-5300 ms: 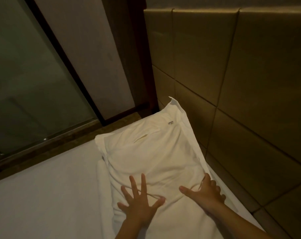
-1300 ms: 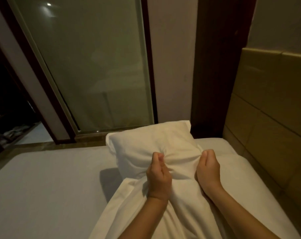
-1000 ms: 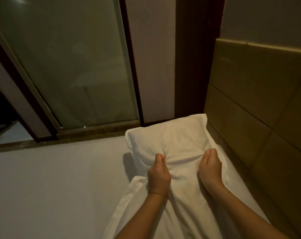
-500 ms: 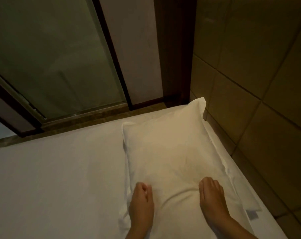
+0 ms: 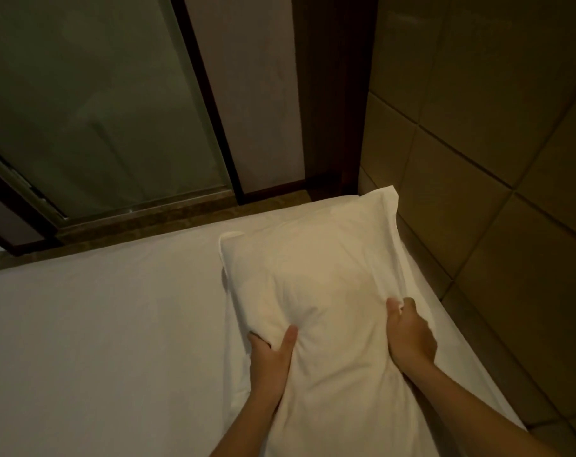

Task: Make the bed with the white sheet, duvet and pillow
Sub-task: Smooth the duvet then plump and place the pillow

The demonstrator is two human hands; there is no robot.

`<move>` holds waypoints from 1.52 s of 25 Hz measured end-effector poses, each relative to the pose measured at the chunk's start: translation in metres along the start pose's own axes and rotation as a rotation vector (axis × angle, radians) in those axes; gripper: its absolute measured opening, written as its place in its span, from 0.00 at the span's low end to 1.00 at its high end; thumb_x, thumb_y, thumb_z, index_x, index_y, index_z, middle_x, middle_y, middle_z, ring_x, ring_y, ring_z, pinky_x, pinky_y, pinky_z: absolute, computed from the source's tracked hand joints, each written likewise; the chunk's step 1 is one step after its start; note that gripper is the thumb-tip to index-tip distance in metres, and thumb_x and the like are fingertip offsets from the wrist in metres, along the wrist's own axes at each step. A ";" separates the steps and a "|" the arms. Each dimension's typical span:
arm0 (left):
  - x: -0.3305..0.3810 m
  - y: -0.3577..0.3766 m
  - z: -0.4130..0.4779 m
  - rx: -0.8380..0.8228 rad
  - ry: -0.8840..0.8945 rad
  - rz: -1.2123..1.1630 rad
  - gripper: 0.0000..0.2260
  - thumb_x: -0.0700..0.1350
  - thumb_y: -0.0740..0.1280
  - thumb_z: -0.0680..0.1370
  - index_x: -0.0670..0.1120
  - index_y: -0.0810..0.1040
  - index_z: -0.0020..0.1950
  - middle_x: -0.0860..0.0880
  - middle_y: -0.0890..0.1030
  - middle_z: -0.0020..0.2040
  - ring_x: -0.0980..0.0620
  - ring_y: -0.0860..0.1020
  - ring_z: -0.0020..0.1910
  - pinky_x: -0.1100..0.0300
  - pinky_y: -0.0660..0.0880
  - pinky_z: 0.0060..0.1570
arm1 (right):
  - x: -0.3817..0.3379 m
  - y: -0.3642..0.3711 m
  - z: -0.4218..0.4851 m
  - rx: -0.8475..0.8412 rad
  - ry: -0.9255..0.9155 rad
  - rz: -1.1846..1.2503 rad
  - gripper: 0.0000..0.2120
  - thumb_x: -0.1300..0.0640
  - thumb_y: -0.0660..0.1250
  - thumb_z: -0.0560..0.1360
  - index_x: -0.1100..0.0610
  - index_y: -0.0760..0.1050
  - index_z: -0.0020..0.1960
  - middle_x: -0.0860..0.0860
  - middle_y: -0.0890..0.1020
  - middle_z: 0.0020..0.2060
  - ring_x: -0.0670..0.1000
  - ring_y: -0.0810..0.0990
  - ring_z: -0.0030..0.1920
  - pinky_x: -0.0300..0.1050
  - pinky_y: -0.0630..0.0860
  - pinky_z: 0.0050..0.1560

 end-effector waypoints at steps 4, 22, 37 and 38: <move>0.067 -0.012 -0.007 0.219 0.267 -0.131 0.18 0.55 0.65 0.76 0.48 0.63 0.58 0.43 0.78 0.56 0.43 0.78 0.51 0.48 0.76 0.52 | -0.037 -0.056 0.016 0.248 -0.150 0.137 0.15 0.53 0.52 0.82 0.64 0.70 0.50 0.65 0.78 0.42 0.66 0.77 0.45 0.51 0.68 0.42; 0.111 0.094 0.046 0.200 0.765 0.869 0.29 0.69 0.43 0.77 0.61 0.52 0.77 0.51 0.49 0.78 0.45 0.49 0.77 0.34 0.42 0.70 | -0.091 0.034 0.053 0.054 -0.651 -0.515 0.29 0.35 0.39 0.77 0.40 0.49 0.76 0.48 0.49 0.77 0.58 0.47 0.76 0.68 0.42 0.70; 0.107 0.118 0.095 0.246 0.898 0.855 0.24 0.60 0.51 0.77 0.61 0.62 0.73 0.53 0.59 0.76 0.47 0.55 0.75 0.36 0.44 0.70 | -0.054 0.068 0.089 0.140 -0.764 -0.505 0.24 0.42 0.43 0.80 0.43 0.54 0.76 0.48 0.55 0.76 0.58 0.51 0.76 0.67 0.48 0.69; 0.129 0.118 0.113 0.241 0.909 0.905 0.24 0.60 0.46 0.78 0.62 0.56 0.75 0.54 0.54 0.78 0.50 0.48 0.77 0.40 0.40 0.71 | -0.082 0.072 0.096 0.129 -0.818 -0.487 0.24 0.43 0.40 0.81 0.44 0.54 0.76 0.48 0.55 0.76 0.56 0.50 0.76 0.64 0.46 0.70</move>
Point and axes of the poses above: each hand's wrist, its own z-axis towards the middle knuckle, its own y-axis out of the palm, x = y × z, the point moved 9 cm from there along z, towards the middle knuckle
